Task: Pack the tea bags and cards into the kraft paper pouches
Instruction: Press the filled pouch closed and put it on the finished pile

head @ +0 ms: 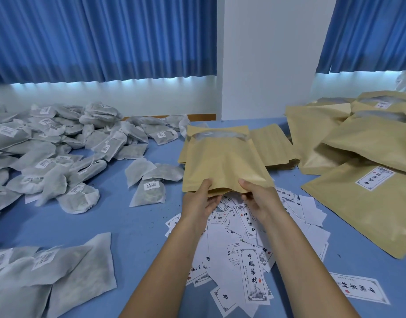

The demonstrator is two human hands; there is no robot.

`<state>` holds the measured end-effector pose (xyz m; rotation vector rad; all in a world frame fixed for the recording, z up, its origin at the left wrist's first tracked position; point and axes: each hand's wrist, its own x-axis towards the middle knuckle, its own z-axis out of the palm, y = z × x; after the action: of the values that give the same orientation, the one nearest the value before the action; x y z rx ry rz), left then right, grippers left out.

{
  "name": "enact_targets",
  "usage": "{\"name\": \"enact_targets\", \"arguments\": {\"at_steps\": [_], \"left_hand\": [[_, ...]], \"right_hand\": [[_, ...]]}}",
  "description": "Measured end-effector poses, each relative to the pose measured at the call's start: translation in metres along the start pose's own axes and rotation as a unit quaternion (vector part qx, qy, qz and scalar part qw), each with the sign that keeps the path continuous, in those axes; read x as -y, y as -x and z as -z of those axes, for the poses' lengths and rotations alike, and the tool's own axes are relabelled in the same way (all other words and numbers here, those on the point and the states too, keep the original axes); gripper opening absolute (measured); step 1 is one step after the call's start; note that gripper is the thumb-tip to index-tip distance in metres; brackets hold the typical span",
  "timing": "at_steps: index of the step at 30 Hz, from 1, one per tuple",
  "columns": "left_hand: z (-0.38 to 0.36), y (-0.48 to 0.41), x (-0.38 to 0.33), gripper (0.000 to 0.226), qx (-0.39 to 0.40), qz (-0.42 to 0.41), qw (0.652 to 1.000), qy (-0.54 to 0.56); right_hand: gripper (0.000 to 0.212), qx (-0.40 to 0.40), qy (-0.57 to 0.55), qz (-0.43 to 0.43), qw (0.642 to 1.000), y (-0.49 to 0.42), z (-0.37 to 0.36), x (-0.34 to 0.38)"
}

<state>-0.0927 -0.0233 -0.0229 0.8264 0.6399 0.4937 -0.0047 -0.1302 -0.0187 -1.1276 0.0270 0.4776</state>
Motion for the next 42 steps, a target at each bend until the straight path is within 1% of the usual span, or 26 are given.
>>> {"name": "enact_targets", "arguments": {"at_steps": [3,6,8,12,16,19,21,24,26,29,34,38,42], "left_hand": [[-0.001,0.001,0.001,0.019,0.034,0.025,0.999,0.000],[0.000,0.000,0.003,0.020,0.027,0.012,0.999,0.035],[0.000,0.000,0.003,0.019,0.033,0.007,0.998,0.046],[-0.001,0.001,0.005,0.021,0.043,0.009,0.998,0.035],[-0.002,0.002,0.004,0.009,0.048,0.007,0.999,0.012],[-0.005,0.004,0.005,0.007,0.052,0.007,0.999,0.004],[-0.006,0.006,0.006,0.012,0.046,0.002,0.999,-0.008],[-0.005,0.008,0.006,0.019,0.014,0.002,1.000,-0.011],[-0.004,0.007,0.004,0.018,-0.005,-0.003,1.000,-0.005],[-0.004,0.008,0.003,0.020,-0.010,-0.012,1.000,-0.001],[-0.006,0.010,0.006,0.022,-0.007,-0.001,1.000,-0.025],[-0.002,0.007,0.001,0.012,-0.032,-0.016,0.999,-0.040],[0.000,0.006,-0.001,0.009,-0.032,-0.023,0.998,-0.051]], "right_hand": [[0.033,0.023,-0.014,0.003,1.000,0.002,0.000,-0.002],[0.020,0.048,0.008,-0.014,0.999,0.005,-0.003,-0.006],[0.013,0.046,0.016,-0.020,0.999,0.006,-0.005,-0.008],[0.013,0.033,0.008,-0.016,0.999,0.004,-0.004,-0.006],[0.012,0.058,0.008,-0.022,0.998,0.007,-0.007,-0.009],[0.012,0.047,0.033,-0.027,0.998,0.007,-0.009,-0.010],[0.013,0.043,0.051,-0.015,0.998,0.005,-0.009,-0.009],[0.018,0.043,0.057,0.009,0.997,0.004,-0.008,-0.009],[0.016,0.035,0.065,0.029,0.997,0.004,-0.007,-0.010],[0.011,0.048,0.085,0.042,0.994,0.005,-0.008,-0.014],[0.012,0.036,0.100,0.035,0.994,0.003,-0.008,-0.017],[0.014,0.035,0.076,0.033,0.996,0.000,-0.004,-0.013],[0.013,0.068,0.042,-0.006,0.997,0.001,-0.007,-0.015]]}}
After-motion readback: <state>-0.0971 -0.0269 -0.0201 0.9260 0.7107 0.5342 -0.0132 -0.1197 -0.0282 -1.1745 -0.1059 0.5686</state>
